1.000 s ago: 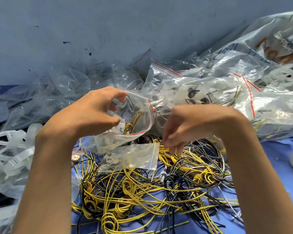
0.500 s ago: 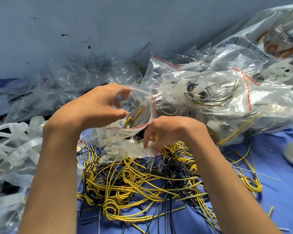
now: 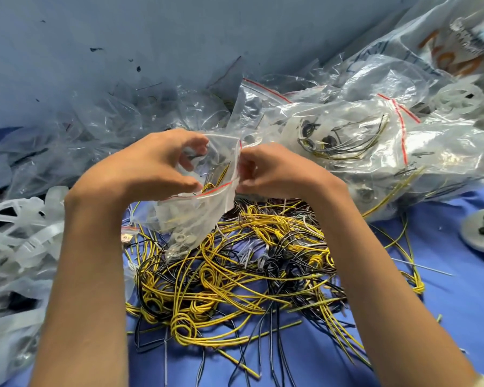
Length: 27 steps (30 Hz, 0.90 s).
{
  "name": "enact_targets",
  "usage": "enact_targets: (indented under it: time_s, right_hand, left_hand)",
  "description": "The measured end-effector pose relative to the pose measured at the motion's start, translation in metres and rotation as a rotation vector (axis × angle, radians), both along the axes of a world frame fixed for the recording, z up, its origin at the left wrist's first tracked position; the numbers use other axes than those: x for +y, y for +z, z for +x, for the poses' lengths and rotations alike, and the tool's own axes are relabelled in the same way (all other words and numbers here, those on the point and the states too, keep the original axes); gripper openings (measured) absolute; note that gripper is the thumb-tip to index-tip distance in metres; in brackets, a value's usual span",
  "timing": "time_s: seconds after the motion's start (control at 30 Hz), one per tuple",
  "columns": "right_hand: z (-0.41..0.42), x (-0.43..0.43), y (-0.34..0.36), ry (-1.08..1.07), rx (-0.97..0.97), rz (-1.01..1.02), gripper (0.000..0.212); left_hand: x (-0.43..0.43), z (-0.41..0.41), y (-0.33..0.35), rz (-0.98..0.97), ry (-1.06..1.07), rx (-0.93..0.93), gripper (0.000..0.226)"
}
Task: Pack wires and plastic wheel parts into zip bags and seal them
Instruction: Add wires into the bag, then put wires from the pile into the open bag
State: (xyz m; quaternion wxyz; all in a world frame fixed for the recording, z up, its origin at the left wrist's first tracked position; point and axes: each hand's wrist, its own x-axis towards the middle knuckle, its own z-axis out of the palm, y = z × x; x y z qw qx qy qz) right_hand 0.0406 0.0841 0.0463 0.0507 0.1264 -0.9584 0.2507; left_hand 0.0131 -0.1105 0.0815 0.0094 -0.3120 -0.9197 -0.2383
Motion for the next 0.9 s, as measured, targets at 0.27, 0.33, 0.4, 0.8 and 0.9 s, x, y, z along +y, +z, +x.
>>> enact_targets:
  time_s: [0.27, 0.33, 0.4, 0.8, 0.9]
  right_hand:
    - [-0.005, 0.012, -0.015, -0.017, -0.184, 0.077, 0.02]
    - [-0.008, 0.006, -0.023, 0.017, -0.241, 0.125, 0.027]
    - [-0.011, 0.0, -0.032, 0.048, -0.305, 0.213, 0.035]
    - [-0.015, -0.009, -0.044, 0.07, -0.359, 0.292, 0.046]
    - [-0.015, -0.01, -0.044, 0.048, -0.374, 0.263, 0.046]
  left_hand:
    - [0.003, -0.001, 0.0, -0.026, -0.009, -0.003, 0.061]
    - [0.003, 0.0, 0.0, -0.027, -0.014, 0.0, 0.06]
    - [0.002, 0.002, 0.0, -0.034, -0.024, -0.011, 0.058]
    - [-0.017, 0.004, 0.007, -0.276, -0.051, -0.178, 0.049]
    - [-0.019, 0.007, 0.01, -0.303, -0.07, -0.204, 0.05]
